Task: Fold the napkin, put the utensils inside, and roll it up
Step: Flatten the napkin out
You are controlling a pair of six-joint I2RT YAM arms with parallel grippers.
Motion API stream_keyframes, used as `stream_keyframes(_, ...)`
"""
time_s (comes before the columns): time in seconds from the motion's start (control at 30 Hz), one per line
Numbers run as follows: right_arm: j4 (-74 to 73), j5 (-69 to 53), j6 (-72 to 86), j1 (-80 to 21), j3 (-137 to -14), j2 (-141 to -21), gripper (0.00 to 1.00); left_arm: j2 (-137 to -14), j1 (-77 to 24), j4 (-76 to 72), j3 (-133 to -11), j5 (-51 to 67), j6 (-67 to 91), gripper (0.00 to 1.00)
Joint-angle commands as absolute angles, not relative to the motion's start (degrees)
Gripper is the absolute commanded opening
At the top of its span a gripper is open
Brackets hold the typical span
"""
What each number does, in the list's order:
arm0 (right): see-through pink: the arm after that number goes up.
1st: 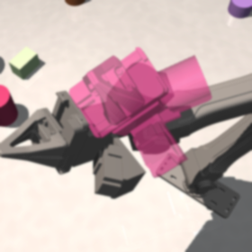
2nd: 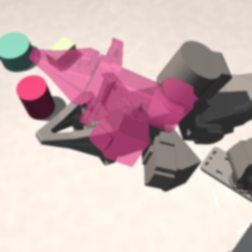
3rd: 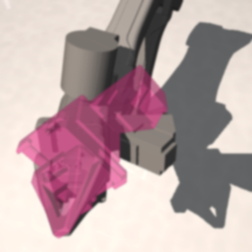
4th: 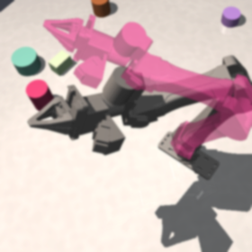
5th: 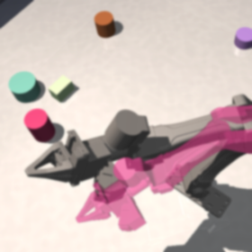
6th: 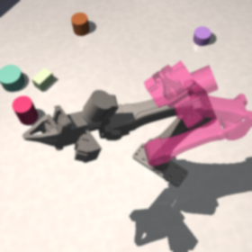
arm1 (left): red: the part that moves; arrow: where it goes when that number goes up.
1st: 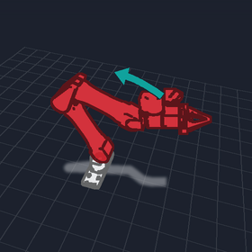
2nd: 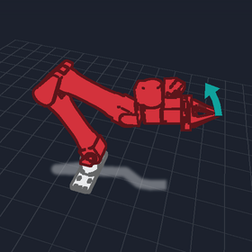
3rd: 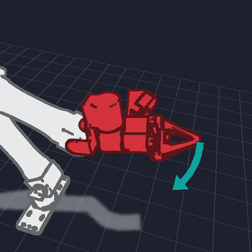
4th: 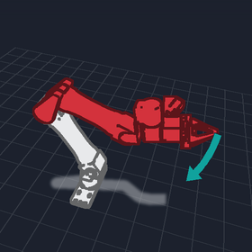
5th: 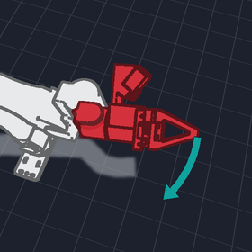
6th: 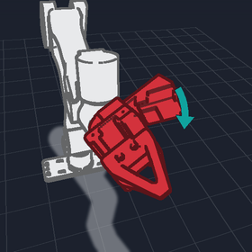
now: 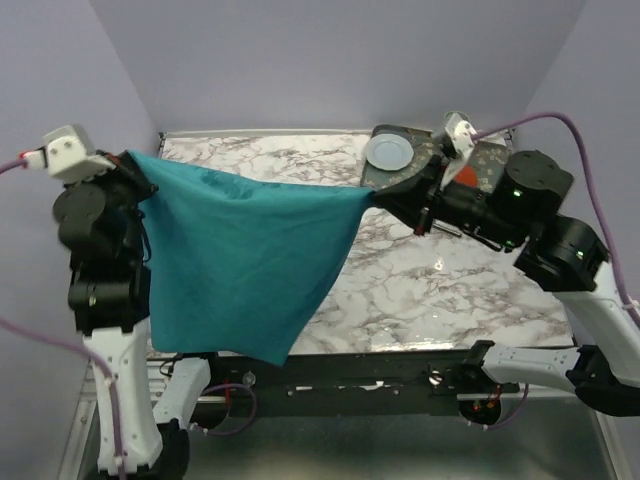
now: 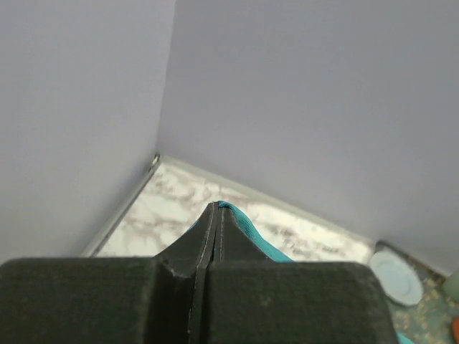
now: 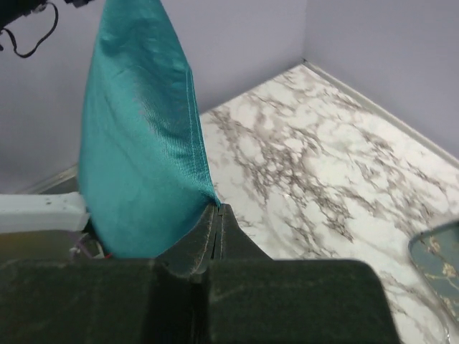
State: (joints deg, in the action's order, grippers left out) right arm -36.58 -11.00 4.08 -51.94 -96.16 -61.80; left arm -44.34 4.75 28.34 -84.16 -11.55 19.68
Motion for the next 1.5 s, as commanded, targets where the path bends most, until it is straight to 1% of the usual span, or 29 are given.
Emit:
stream_keyframes(0.0, -36.9, -3.3, 9.0, -44.2, -91.0, -70.2, 0.01, -56.8, 4.5, 19.8, -72.5, -10.4, 18.5, 0.0)
stream_keyframes(0.07, -34.5, -3.2, 8.3, -42.4, -87.2, -75.7, 0.01, -61.1, 4.6, 16.4, -69.2, -9.3, 18.5, 0.0)
stream_keyframes(0.13, -30.8, -5.3, 8.3, -38.6, -85.3, -80.3, 0.01, -68.9, 4.7, 11.4, -65.3, -7.4, 19.2, 0.0)
stream_keyframes(0.17, -29.4, -5.7, 8.0, -37.7, -84.3, -85.6, 0.01, -72.0, 4.1, 10.3, -65.0, -5.6, 16.6, 0.0)
stream_keyframes(0.2, -28.9, -6.4, 7.8, -35.5, -84.8, -88.1, 0.01, -78.9, 3.8, 10.6, -66.6, -5.8, 15.9, 0.13)
stream_keyframes(0.23, -28.7, -6.9, 7.1, -34.6, -85.0, -90.5, 0.01, -82.5, 3.9, 12.7, -68.9, -6.1, 15.7, 0.27)
stream_keyframes(0.27, -27.2, -5.9, 6.0, -33.9, -84.6, -95.4, 0.01, -85.7, 3.9, 14.2, -71.2, -7.5, 14.0, 0.39)
stream_keyframes(0.3, -25.9, -4.6, 3.9, -33.3, -86.1, -98.1, 0.01, -91.3, 3.9, 18.1, -76.1, -8.5, 14.0, 0.58)
stream_keyframes(0.37, -28.2, -1.3, 1.3, -33.2, -90.2, -103.6, 0.15, -96.2, 4.0, 24.1, -82.9, -7.8, 14.1, 0.62)
stream_keyframes(0.4, -29.4, 1.0, -1.0, -33.2, -91.4, -108.1, 0.21, -98.6, 3.3, 29.7, -88.5, -11.0, 14.9, 0.63)
stream_keyframes(0.43, -32.4, 4.1, -0.4, -33.2, -97.2, -110.4, 0.28, -98.5, 2.7, 30.5, -89.3, -11.0, 15.1, 0.66)
stream_keyframes(0.47, -36.0, 10.7, -0.3, -33.1, -100.2, -112.0, 0.31, -97.9, 1.4, 30.8, -89.6, -10.2, 15.3, 0.71)
stream_keyframes(0.5, -40.9, 12.0, 1.6, -33.1, -102.4, -113.5, 0.36, -95.7, 0.6, 32.3, -89.5, -11.1, 15.5, 0.8)
stream_keyframes(0.53, -42.4, 11.8, 1.2, -33.2, -104.5, -114.4, 0.48, -94.3, 0.2, 33.0, -88.7, -12.6, 14.9, 0.81)
stream_keyframes(0.57, -43.7, 9.7, 1.1, -33.2, -104.8, -114.1, 0.5, -92.7, -2.8, 33.3, -87.4, -13.4, 15.2, 0.82)
stream_keyframes(0.6, -43.1, 8.7, 2.2, -33.7, -103.7, -113.1, 0.5, -89.1, -3.3, 32.7, -83.5, -12.4, 16.4, 0.83)
stream_keyframes(0.63, -41.6, 6.6, 2.5, -34.0, -102.1, -109.8, 0.54, -87.4, -3.3, 31.8, -81.0, -7.9, 18.2, 0.83)
stream_keyframes(0.7, -37.3, 0.3, 5.5, -34.9, -96.8, -107.1, 0.57, -84.1, -3.3, 32.0, -74.8, -7.0, 20.5, 0.82)
stream_keyframes(0.73, -35.6, -3.2, 6.7, -35.2, -94.9, -105.8, 0.64, -83.4, -3.3, 31.8, -72.6, -5.2, 20.8, 0.82)
stream_keyframes(0.77, -33.7, -10.7, 8.0, -35.4, -93.3, -105.0, 0.66, -83.1, -3.3, 31.9, -71.0, -5.0, 21.0, 0.8)
stream_keyframes(0.8, -30.5, -14.6, 11.7, -35.4, -90.8, -105.1, 0.66, -82.4, -3.3, 32.2, -68.2, -4.2, 20.9, 0.76)
stream_keyframes(0.87, -27.2, -19.5, 16.3, -35.9, -89.0, -106.9, 0.65, -82.2, -3.2, 31.6, -65.6, -1.9, 21.2, 0.69)
stream_keyframes(0.9, -25.2, -20.0, 20.3, -36.5, -88.3, -107.8, 0.63, -82.4, -3.3, 30.9, -63.5, -0.5, 21.5, 0.6)
stream_keyframes(0.93, -24.9, -19.6, 22.0, -36.8, -88.6, -108.7, 0.57, -82.6, -3.6, 30.5, -62.7, 1.1, 21.9, 0.56)
stream_keyframes(1.0, -24.6, -17.8, 26.1, -37.6, -89.5, -111.9, 0.54, -83.3, -5.7, 29.1, -60.2, 2.1, 23.6, 0.5)
stream_keyframes(1.03, -24.5, -17.7, 27.1, -37.5, -89.9, -112.8, 0.48, -83.6, -9.1, 28.6, -59.7, 1.8, 23.9, 0.49)
stream_keyframes(1.13, -24.6, -13.1, 30.1, -37.4, -89.1, -113.6, 0.45, -85.7, -13.5, 25.9, -57.6, 1.6, 28.4, 0.49)
stream_keyframes(1.3, -25.1, -10.1, 29.0, -35.4, -87.3, -112.2, 0.44, -92.3, -19.2, 23.5, -55.9, -2.8, 33.8, 0.49)
stream_keyframes(1.47, -25.0, -8.3, 27.7, -32.2, -82.6, -107.0, 0.44, -97.0, -22.4, 20.7, -55.5, -4.1, 36.7, 0.48)
